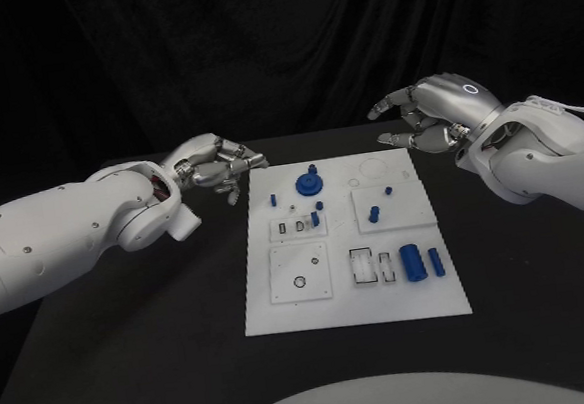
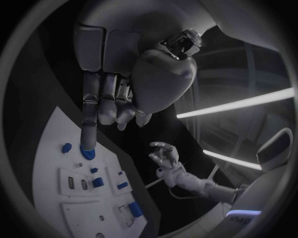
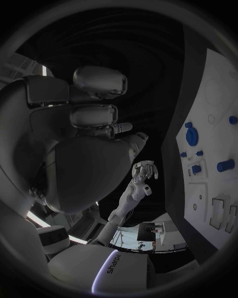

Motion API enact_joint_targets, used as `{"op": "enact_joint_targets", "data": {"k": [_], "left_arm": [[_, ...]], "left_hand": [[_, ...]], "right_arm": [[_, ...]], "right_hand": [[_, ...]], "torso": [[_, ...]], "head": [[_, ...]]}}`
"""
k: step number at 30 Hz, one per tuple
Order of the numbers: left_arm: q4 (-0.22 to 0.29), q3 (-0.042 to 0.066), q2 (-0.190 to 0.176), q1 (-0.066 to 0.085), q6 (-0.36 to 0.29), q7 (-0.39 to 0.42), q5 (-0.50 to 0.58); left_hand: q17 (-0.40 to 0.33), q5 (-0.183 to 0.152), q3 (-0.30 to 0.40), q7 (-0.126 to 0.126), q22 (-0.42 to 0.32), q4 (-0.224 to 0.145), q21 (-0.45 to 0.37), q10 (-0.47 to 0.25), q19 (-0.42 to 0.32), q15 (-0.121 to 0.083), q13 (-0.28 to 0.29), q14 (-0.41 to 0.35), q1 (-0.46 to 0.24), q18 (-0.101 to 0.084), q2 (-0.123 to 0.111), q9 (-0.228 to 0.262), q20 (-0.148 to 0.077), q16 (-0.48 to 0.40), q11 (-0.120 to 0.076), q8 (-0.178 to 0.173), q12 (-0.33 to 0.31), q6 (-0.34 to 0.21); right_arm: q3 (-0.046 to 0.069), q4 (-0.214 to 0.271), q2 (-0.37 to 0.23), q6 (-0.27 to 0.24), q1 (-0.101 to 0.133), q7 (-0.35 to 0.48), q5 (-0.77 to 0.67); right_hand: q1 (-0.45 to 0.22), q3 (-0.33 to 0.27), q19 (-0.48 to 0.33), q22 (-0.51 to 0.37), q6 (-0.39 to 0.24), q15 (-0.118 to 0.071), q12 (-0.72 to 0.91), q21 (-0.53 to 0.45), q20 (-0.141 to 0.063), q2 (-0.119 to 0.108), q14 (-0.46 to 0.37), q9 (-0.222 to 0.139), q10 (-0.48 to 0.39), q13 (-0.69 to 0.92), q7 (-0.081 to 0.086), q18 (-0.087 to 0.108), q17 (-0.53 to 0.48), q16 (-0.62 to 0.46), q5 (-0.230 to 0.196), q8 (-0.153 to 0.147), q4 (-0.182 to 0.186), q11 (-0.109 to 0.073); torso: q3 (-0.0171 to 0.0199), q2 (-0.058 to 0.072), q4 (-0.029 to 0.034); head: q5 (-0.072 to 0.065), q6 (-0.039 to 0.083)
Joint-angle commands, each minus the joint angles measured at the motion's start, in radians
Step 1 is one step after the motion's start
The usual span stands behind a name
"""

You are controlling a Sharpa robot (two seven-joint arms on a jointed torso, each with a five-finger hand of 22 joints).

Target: Assemble the parts on the task board

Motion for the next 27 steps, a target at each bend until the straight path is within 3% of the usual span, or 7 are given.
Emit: {"op": "enact_joint_targets", "data": {"k": [1, 3, 4, 6, 12, 17, 27], "left_arm": [[0.022, 0.001, 0.006, 0.004, -0.075, -0.140, -0.498], [0.039, 0.001, 0.010, 0.005, -0.068, -0.176, -0.559], [0.050, 0.001, 0.015, 0.006, -0.057, -0.204, -0.582], [0.065, 0.001, 0.026, 0.007, -0.026, -0.262, -0.605], [0.083, 0.001, 0.077, 0.017, 0.077, -0.463, -0.548], [0.064, 0.002, 0.131, 0.024, 0.139, -0.605, -0.462], [0.051, 0.004, 0.197, 0.027, 0.143, -0.708, -0.426]], "left_hand": [[0.277, -0.017, 0.027, -0.023, 0.308, 0.004, 0.194, 0.213, 0.178, -0.021, 0.265, 0.166, 0.001, -0.069, -0.004, 0.026, -0.021, 0.072, -0.037, 0.016, 0.151, 0.025], [0.409, -0.008, 0.028, -0.025, 0.388, -0.001, 0.242, 0.299, 0.220, -0.023, 0.366, 0.235, -0.010, -0.081, -0.019, 0.050, -0.028, 0.096, -0.036, 0.040, 0.194, 0.058], [0.499, -0.048, 0.037, -0.016, 0.485, 0.000, 0.298, 0.310, 0.273, -0.014, 0.378, 0.281, -0.039, -0.101, -0.025, 0.085, -0.023, 0.109, -0.025, 0.070, 0.199, 0.099], [0.499, -0.050, 0.041, -0.019, 0.517, 0.000, 0.316, 0.310, 0.289, -0.012, 0.378, 0.281, -0.057, -0.105, -0.031, 0.106, -0.020, 0.109, -0.026, 0.085, 0.199, 0.116], [0.499, -0.153, 0.002, -0.049, 0.612, -0.003, 0.364, 0.310, 0.355, -0.042, 0.378, 0.281, -0.246, -0.123, -0.041, 0.272, -0.044, 0.109, -0.056, 0.192, 0.199, 0.132], [0.499, -0.160, 0.000, -0.065, 0.623, -0.004, 0.366, 0.310, 0.369, -0.058, 0.378, 0.281, -0.313, -0.125, -0.059, 0.438, -0.063, 0.109, -0.068, 0.275, 0.199, 0.088], [0.499, -0.130, 0.021, -0.073, 0.619, -0.020, 0.359, 0.310, 0.370, -0.067, 0.378, 0.281, -0.321, -0.124, -0.076, 0.551, -0.071, 0.109, -0.080, 0.303, 0.199, 0.069]], "right_arm": [[0.001, -0.002, 0.002, 0.027, -0.002, -0.017, 0.007], [0.001, 0.000, 0.003, 0.033, -0.002, -0.024, 0.007], [0.001, 0.001, 0.003, 0.036, -0.002, -0.027, 0.007], [0.001, 0.004, 0.003, 0.042, -0.002, -0.035, 0.007], [0.001, 0.003, 0.002, 0.056, -0.002, -0.052, 0.007], [0.001, 0.000, 0.001, 0.067, -0.002, -0.065, 0.007], [0.001, -0.004, 0.004, 0.084, -0.003, -0.081, 0.007]], "right_hand": [[-0.010, 0.004, 0.004, 0.143, 0.006, -0.005, -0.005, -0.006, 0.001, 0.004, 0.049, -0.002, -0.002, 0.114, 0.005, -0.009, 0.081, -0.006, 0.007, -0.005, 0.004, 0.002], [-0.010, 0.005, 0.004, 0.143, 0.006, -0.005, -0.005, -0.006, 0.001, 0.005, 0.049, -0.003, -0.002, 0.114, 0.005, -0.009, 0.081, -0.006, 0.010, -0.005, 0.004, 0.002], [-0.010, 0.005, 0.004, 0.143, 0.006, -0.005, -0.005, -0.006, 0.001, 0.005, 0.049, -0.003, -0.002, 0.114, 0.005, -0.009, 0.081, -0.006, 0.010, -0.005, 0.004, 0.002], [-0.010, 0.008, 0.004, 0.144, 0.006, -0.004, -0.004, -0.006, 0.001, 0.007, 0.049, -0.004, 0.000, 0.116, 0.006, -0.009, 0.081, -0.006, 0.016, -0.007, 0.003, 0.003], [-0.009, 0.010, 0.004, 0.144, 0.007, -0.004, -0.003, -0.008, 0.002, 0.008, 0.050, -0.006, 0.002, 0.117, 0.007, -0.009, 0.080, -0.007, 0.024, -0.008, 0.002, 0.003], [-0.010, 0.011, 0.004, 0.144, 0.007, -0.004, -0.003, -0.008, 0.002, 0.009, 0.050, -0.007, 0.002, 0.117, 0.007, -0.009, 0.080, -0.007, 0.027, -0.008, 0.003, 0.004], [-0.014, 0.010, 0.003, 0.143, 0.006, -0.004, -0.004, -0.010, 0.002, 0.008, 0.050, -0.008, 0.000, 0.115, 0.009, -0.008, 0.078, -0.009, 0.030, -0.010, 0.004, 0.005]], "torso": [[0.0117, 0.004, -0.0062], [0.0151, 0.007, -0.0072], [0.0168, 0.008, -0.0075], [0.0218, 0.011, -0.0095], [0.0307, 0.016, -0.0203], [0.0308, 0.017, -0.0301], [0.0329, 0.018, -0.0368]], "head": [[-0.005, 0.000], [-0.003, 0.002], [-0.003, 0.001], [-0.005, -0.003], [-0.007, -0.017], [-0.009, -0.019], [-0.006, -0.019]]}}
